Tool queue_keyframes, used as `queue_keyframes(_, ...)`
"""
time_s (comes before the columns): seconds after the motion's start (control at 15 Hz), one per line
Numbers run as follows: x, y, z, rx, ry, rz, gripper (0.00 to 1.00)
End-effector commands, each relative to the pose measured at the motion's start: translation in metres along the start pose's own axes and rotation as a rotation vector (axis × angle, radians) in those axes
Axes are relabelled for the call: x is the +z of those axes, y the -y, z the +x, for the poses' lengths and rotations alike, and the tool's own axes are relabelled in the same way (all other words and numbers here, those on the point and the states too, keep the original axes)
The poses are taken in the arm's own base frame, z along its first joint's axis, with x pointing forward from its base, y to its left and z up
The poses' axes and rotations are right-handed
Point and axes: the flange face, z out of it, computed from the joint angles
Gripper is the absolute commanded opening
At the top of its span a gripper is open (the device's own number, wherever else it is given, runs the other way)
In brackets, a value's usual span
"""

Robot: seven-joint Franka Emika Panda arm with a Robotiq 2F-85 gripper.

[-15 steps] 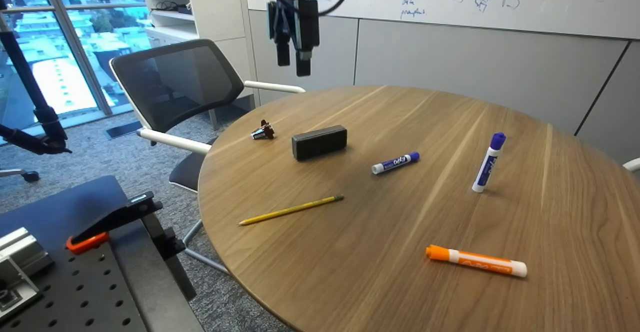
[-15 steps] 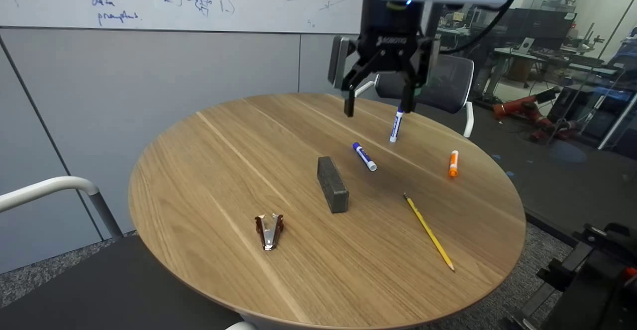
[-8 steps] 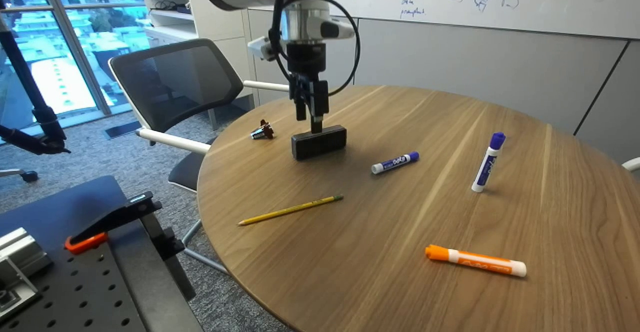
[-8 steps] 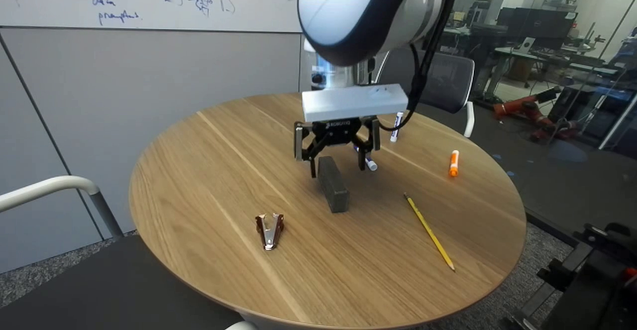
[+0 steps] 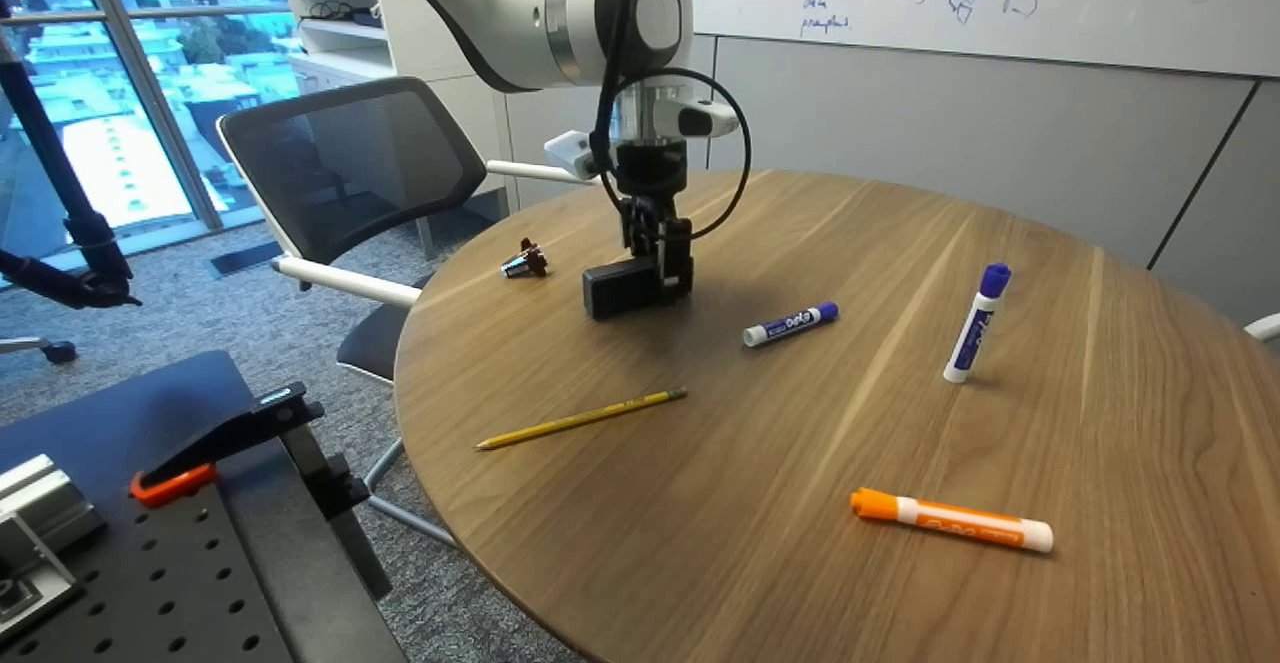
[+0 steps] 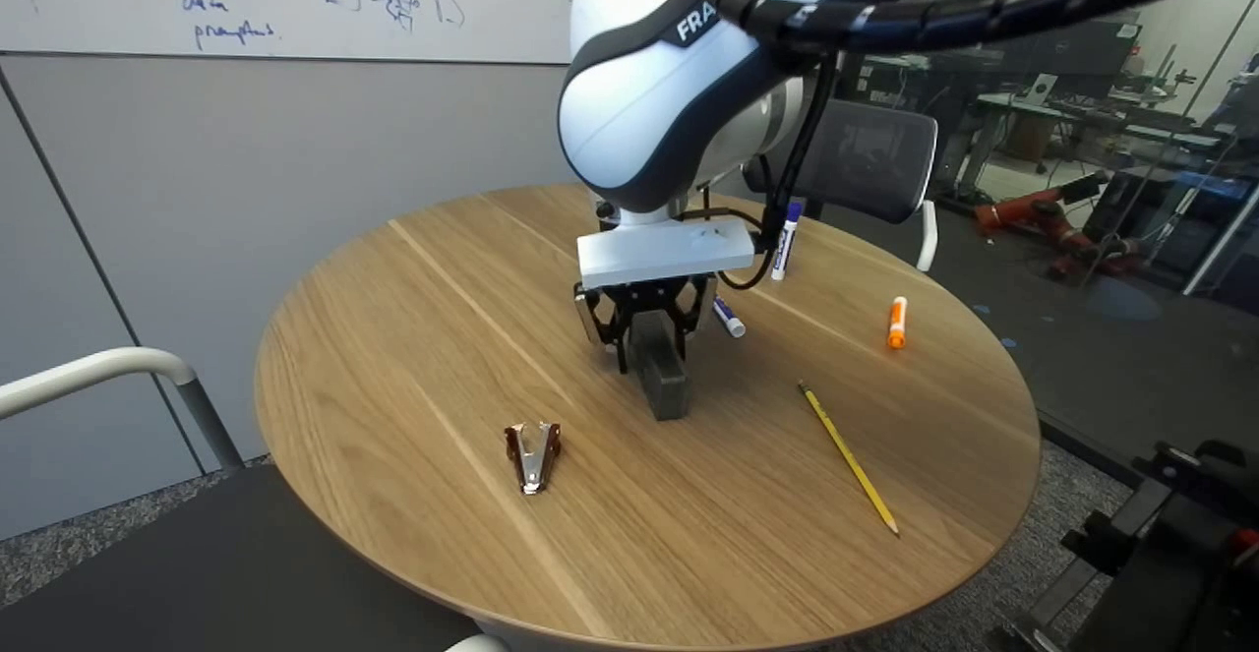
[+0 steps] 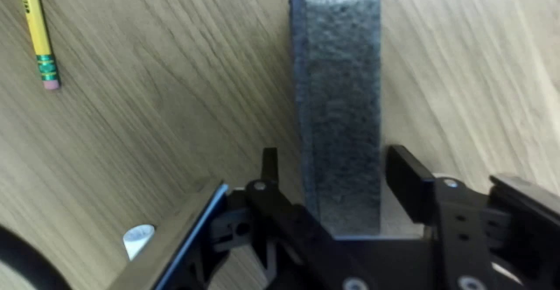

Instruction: Pick up the white board eraser and move it backwards.

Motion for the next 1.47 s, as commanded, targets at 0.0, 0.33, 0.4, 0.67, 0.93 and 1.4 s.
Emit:
queue_keyframes(0.0,-0.032,0.010,-0.002,0.002,0.007,0.025,0.35)
queue_keyframes(0.33,-0.070,-0.005,-0.043,-0.064,0.038,0.045,0.07)
queue_keyframes(0.4,-0.072,-0.011,-0.052,-0.090,0.060,0.040,0.07)
queue_keyframes(0.67,-0.065,-0.038,-0.091,-0.157,0.127,0.000,0.07)
queue_keyframes(0.93,-0.029,-0.062,-0.141,-0.168,0.168,-0.027,0.07)
queue_keyframes(1.4,-0.010,-0.096,-0.175,-0.174,0.056,0.060,0.62)
